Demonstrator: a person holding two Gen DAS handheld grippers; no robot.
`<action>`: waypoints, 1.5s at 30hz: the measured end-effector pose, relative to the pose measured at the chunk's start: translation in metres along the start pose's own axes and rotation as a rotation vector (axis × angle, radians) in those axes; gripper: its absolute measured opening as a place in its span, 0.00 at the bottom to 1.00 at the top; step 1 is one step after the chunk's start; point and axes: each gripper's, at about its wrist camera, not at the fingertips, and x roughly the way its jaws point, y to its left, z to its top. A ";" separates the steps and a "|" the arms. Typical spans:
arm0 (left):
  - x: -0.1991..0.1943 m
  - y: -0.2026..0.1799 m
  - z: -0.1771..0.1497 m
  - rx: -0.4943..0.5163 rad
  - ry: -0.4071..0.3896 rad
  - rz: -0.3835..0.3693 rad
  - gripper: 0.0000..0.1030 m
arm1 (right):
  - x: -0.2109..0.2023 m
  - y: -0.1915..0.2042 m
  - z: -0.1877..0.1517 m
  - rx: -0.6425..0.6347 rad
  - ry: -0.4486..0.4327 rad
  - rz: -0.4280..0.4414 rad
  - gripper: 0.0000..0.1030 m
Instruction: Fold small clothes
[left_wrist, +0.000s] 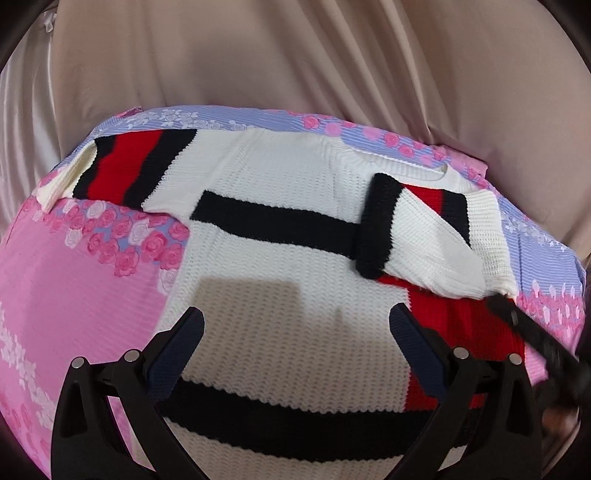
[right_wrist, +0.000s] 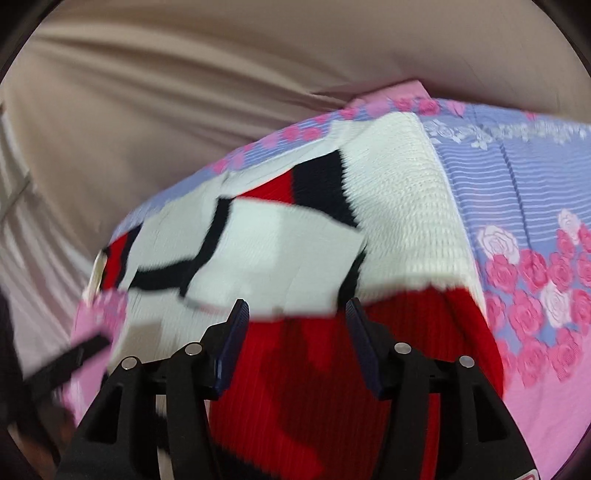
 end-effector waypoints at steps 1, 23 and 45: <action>-0.001 0.000 -0.003 0.002 0.002 0.002 0.95 | 0.009 -0.001 0.005 0.028 0.007 -0.001 0.53; 0.034 0.017 0.020 0.005 0.038 -0.056 0.95 | -0.037 0.042 -0.015 -0.189 -0.145 -0.173 0.47; 0.074 0.053 0.093 -0.194 0.048 0.007 0.33 | -0.041 -0.071 -0.011 -0.004 -0.136 -0.301 0.12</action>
